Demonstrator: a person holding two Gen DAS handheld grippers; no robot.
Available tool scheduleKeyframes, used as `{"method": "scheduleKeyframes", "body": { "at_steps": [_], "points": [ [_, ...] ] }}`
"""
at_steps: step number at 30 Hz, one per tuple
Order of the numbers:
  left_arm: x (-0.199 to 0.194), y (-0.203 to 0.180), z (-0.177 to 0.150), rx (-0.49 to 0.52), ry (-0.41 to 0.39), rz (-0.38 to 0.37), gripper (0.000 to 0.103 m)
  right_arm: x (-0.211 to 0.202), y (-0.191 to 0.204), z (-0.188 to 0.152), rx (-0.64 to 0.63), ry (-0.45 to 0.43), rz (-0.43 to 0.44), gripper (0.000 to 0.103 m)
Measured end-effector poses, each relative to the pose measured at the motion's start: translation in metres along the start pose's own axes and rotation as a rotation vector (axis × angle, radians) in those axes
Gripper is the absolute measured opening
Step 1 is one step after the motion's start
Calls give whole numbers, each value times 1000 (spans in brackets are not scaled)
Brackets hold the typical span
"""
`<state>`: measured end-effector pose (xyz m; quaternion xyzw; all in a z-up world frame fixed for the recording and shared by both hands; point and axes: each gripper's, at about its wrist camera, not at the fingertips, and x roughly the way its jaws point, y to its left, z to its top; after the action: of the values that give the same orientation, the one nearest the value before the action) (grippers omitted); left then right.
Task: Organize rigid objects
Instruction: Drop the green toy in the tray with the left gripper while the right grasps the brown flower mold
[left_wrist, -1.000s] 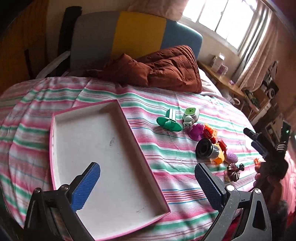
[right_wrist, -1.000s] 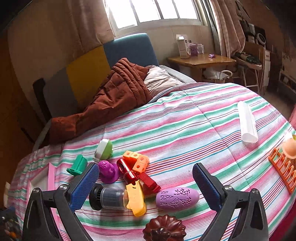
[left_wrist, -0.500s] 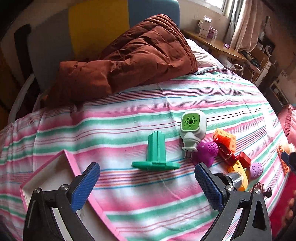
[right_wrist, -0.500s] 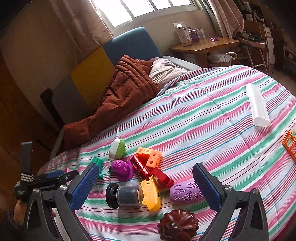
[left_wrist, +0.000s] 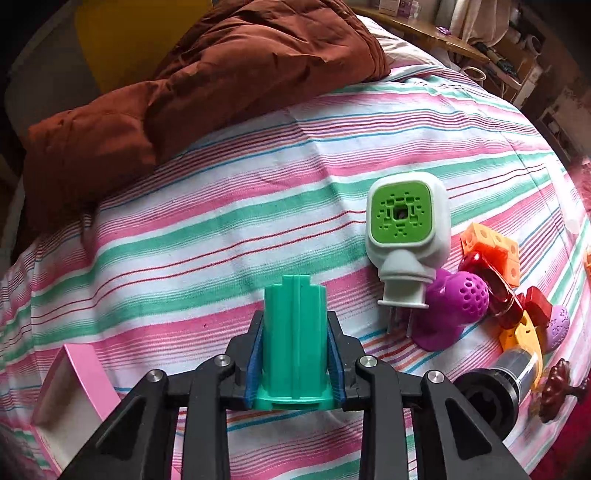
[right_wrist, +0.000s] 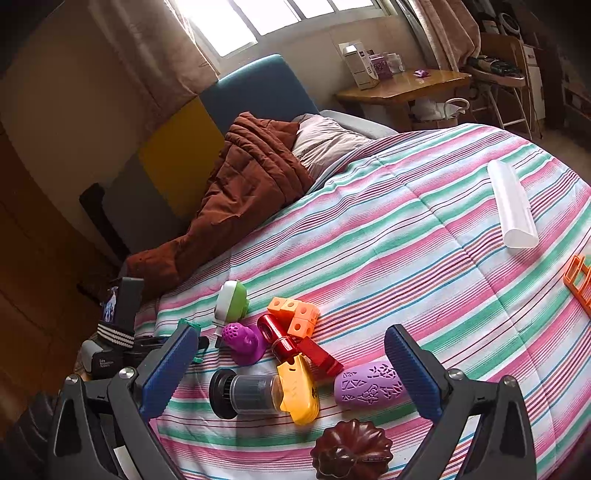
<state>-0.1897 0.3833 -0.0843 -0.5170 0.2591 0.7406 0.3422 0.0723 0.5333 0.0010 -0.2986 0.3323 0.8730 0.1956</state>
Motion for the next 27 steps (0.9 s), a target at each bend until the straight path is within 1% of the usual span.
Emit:
{"method": "scheduleKeyframes", "body": {
  "at_steps": [2, 4, 6, 8, 11, 14, 17, 19, 21, 22, 24, 27],
  "points": [
    [-7, -4, -12, -13, -28, -9, 30, 0, -4, 2, 14, -6, -4, 103],
    [-20, -9, -27, -18, -67, -1, 30, -2, -9, 3, 29, -15, -7, 103],
    [-38, -14, -44, -29, -109, -31, 30, -4, -16, 5, 53, -25, -4, 103],
    [-58, -18, -63, -44, -148, -46, 30, -4, -22, 7, 90, -22, 30, 103],
    [-91, -26, -94, -64, -214, -75, 30, -3, -28, 8, 119, -11, 83, 99],
    [-117, -35, -124, -99, -267, -101, 30, 0, -28, 10, 123, 12, 128, 98],
    [-138, -33, -152, -135, -308, -112, 30, 3, -29, 9, 117, 52, 131, 97],
    [-146, -26, -166, -170, -320, -114, 30, 9, -35, 6, 145, 97, 137, 95],
    [-154, -18, -180, -213, -328, -134, 30, 15, -37, 2, 158, 129, 119, 93],
    [-157, -14, -185, -226, -334, -134, 30, 17, -37, 1, 151, 141, 104, 91],
    [-165, -10, -199, -227, -351, -111, 30, 19, -33, -3, 136, 172, 91, 73],
    [-174, -2, -218, -227, -370, -88, 30, 11, -25, -10, 99, 195, 68, 64]
  ]
}}
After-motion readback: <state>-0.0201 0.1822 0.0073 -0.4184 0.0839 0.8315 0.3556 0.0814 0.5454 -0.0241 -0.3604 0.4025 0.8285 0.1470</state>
